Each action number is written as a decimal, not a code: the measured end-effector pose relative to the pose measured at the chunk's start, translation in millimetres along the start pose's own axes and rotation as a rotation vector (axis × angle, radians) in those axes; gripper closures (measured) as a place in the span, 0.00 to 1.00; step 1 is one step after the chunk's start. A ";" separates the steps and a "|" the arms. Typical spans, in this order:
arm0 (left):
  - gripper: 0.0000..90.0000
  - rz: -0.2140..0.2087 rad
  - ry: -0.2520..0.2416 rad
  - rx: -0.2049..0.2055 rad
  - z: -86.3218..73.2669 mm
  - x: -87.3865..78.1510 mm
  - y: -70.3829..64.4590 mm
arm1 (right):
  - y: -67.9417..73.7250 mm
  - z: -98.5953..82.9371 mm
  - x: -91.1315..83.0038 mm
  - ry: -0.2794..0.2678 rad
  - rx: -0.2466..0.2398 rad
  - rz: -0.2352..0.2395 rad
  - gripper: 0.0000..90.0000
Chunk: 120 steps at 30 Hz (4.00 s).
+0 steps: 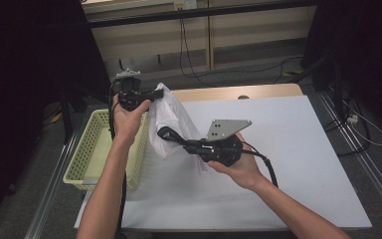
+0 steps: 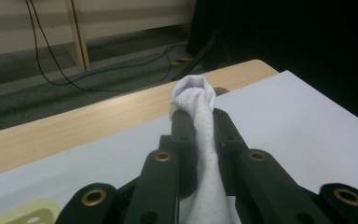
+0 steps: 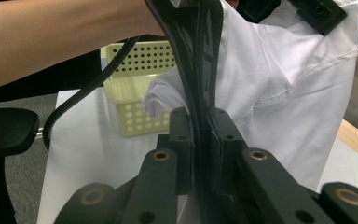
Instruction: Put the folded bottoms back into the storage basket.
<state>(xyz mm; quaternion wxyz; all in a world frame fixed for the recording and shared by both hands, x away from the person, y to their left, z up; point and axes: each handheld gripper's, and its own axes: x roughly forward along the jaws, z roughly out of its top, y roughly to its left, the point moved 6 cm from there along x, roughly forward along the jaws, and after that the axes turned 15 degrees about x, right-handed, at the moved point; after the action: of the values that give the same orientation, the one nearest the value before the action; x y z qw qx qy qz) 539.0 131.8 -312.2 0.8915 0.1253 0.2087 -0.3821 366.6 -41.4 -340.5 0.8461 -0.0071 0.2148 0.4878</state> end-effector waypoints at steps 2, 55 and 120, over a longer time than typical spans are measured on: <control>0.91 0.010 0.000 0.002 0.2 -1.9 2.3 | 0.6 2.5 1.9 -0.004 -0.004 0.003 0.90; 0.93 0.155 0.000 -0.009 -1.0 -56.6 68.1 | 30.8 47.8 75.7 -0.001 -0.027 0.075 0.90; 0.93 0.315 0.126 -0.075 -80.1 -96.1 150.5 | 53.0 53.8 177.7 0.095 -0.026 0.101 0.90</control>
<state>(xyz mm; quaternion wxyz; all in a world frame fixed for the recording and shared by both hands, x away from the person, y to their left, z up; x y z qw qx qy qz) 567.6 324.8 -328.2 0.9296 0.1466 0.2561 -0.2209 418.6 144.4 -347.0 0.8090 -0.0306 0.2483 0.5319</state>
